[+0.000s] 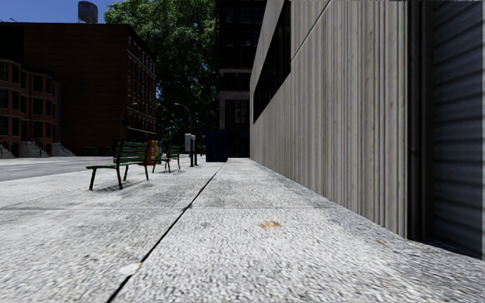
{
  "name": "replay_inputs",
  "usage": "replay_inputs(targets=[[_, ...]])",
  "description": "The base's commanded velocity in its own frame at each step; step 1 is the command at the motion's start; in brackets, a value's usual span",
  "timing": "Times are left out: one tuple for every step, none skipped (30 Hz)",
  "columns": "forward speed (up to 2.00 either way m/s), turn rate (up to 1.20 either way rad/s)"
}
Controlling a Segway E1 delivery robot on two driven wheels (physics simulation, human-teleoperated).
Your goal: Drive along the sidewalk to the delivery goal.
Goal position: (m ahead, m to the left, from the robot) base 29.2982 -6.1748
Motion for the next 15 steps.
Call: replay_inputs(targets=[[2.00,0.00],[2.00,0.00],[2.00,0.00],[2.00,0.00],[2.00,0.00],[2.00,0.00],[2.00,0.00],[2.00,0.00],[2.00,0.00],[2.00,0.00],[2.00,0.00],[2.00,0.00],[2.00,0.00],[2.00,0.00],[2.00,0.00]])
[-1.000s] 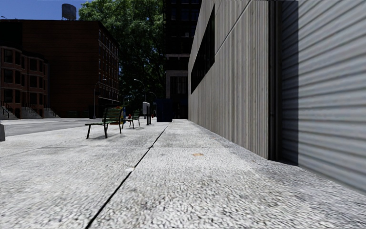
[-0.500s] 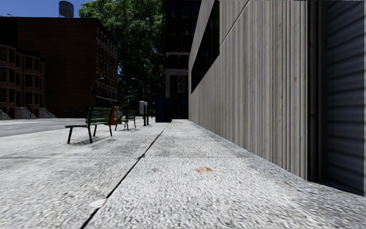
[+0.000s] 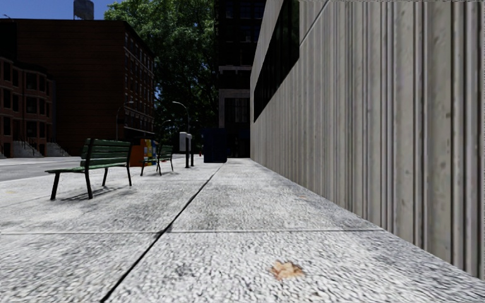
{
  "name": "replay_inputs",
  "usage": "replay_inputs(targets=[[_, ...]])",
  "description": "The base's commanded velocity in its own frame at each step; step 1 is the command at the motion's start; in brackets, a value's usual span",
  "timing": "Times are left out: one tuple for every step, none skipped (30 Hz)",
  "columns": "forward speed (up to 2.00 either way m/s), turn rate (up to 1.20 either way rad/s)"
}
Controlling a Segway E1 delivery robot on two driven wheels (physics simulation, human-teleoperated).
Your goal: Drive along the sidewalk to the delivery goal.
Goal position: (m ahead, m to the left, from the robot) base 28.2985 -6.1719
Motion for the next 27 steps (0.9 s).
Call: replay_inputs(targets=[[2.00,0.00],[2.00,0.00],[2.00,0.00],[2.00,0.00],[2.00,0.00],[2.00,0.00],[2.00,0.00],[2.00,0.00],[2.00,0.00],[2.00,0.00],[2.00,0.00],[2.00,0.00],[2.00,0.00],[2.00,0.00],[2.00,0.00],[2.00,0.00],[2.00,0.00],[2.00,0.00],[2.00,0.00],[2.00,0.00],[2.00,0.00],[2.00,0.00],[2.00,0.00],[2.00,0.00],[2.00,0.00],[2.00,0.00],[2.00,0.00]])
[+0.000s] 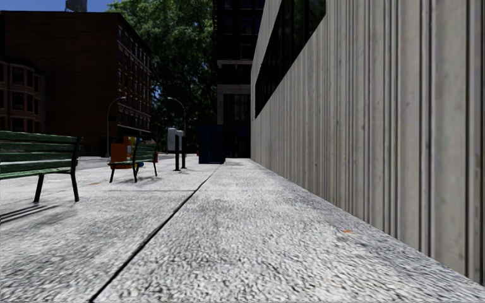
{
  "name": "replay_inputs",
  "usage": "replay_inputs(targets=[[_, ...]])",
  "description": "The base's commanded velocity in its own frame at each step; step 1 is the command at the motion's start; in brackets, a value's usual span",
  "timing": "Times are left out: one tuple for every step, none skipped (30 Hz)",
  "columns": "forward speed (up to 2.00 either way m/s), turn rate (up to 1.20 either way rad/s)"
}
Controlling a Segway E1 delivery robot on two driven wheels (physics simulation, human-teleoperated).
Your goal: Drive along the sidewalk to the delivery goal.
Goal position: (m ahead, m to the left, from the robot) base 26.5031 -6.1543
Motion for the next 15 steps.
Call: replay_inputs(targets=[[2.00,0.00],[2.00,0.00],[2.00,0.00],[2.00,0.00],[2.00,0.00],[2.00,0.00],[2.00,0.00],[2.00,0.00],[2.00,0.00],[2.00,0.00],[2.00,0.00],[2.00,0.00],[2.00,0.00],[2.00,0.00],[2.00,0.00]])
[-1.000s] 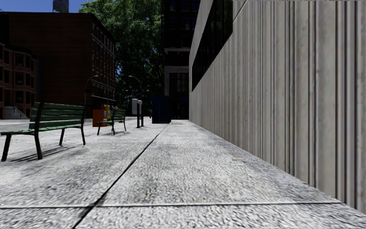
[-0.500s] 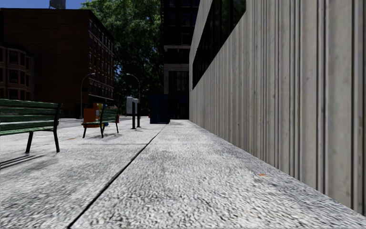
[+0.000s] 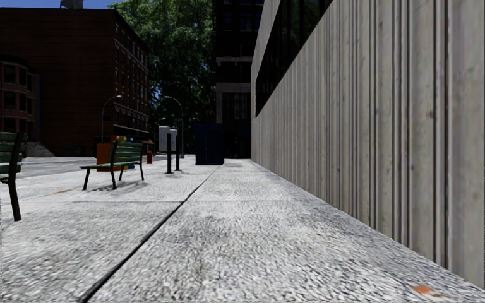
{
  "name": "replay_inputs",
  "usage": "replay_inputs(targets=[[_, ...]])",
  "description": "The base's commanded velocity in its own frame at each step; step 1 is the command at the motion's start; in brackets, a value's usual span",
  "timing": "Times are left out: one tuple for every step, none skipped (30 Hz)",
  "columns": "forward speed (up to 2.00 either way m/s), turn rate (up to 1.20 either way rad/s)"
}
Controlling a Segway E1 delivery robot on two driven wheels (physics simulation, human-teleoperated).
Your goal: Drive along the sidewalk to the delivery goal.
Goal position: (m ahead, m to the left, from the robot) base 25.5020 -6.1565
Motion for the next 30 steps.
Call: replay_inputs(targets=[[2.00,0.00],[2.00,0.00],[2.00,0.00],[2.00,0.00],[2.00,0.00],[2.00,0.00],[2.00,0.00],[2.00,0.00],[2.00,0.04],[2.00,0.07],[2.00,0.07],[2.00,0.07],[2.00,0.08],[2.00,0.09],[2.00,0.12],[2.00,0.12],[2.00,0.14],[2.00,0.19],[2.00,0.23],[2.00,0.23],[2.00,0.23],[2.00,0.18],[2.00,0.18],[2.00,0.16],[2.00,0.13],[2.00,0.02],[2.00,0.02],[2.00,0.00],[2.00,0.00],[2.00,0.00]])
